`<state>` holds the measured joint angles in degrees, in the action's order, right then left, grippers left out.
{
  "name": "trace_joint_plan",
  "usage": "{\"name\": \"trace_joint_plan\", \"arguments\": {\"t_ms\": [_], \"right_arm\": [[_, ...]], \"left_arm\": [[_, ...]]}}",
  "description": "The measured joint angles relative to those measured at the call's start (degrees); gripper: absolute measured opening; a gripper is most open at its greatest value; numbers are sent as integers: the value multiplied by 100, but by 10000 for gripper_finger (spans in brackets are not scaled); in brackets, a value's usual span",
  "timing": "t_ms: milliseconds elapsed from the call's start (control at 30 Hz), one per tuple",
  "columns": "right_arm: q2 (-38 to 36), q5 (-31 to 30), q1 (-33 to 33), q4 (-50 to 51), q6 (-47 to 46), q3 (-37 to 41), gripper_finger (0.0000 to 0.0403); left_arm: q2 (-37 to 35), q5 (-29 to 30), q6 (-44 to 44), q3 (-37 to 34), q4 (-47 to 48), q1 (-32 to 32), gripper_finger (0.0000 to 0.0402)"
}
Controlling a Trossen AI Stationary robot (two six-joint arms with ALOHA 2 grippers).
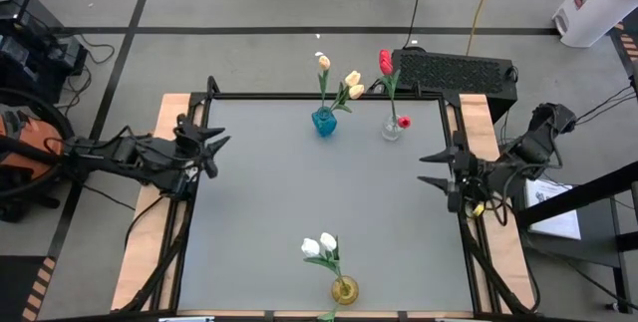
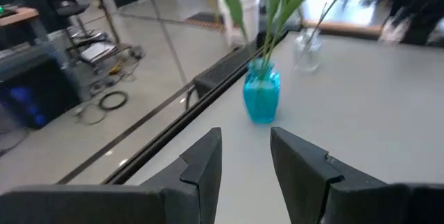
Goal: Sort flowers into vase by color
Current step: Return to Home Position
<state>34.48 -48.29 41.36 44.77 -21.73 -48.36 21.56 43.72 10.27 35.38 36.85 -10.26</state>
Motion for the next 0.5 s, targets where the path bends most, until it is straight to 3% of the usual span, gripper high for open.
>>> {"name": "trace_joint_plan", "arguments": {"t_ms": [300,500], "right_arm": [[-927,-317,0,181,0,578,205],[-1550,-435,-2,-473,175,1091,205]], "left_arm": [[-874,-194,204,-362,-299,0,132],[-1003,-336,583,-652,-765,0,132]]}}
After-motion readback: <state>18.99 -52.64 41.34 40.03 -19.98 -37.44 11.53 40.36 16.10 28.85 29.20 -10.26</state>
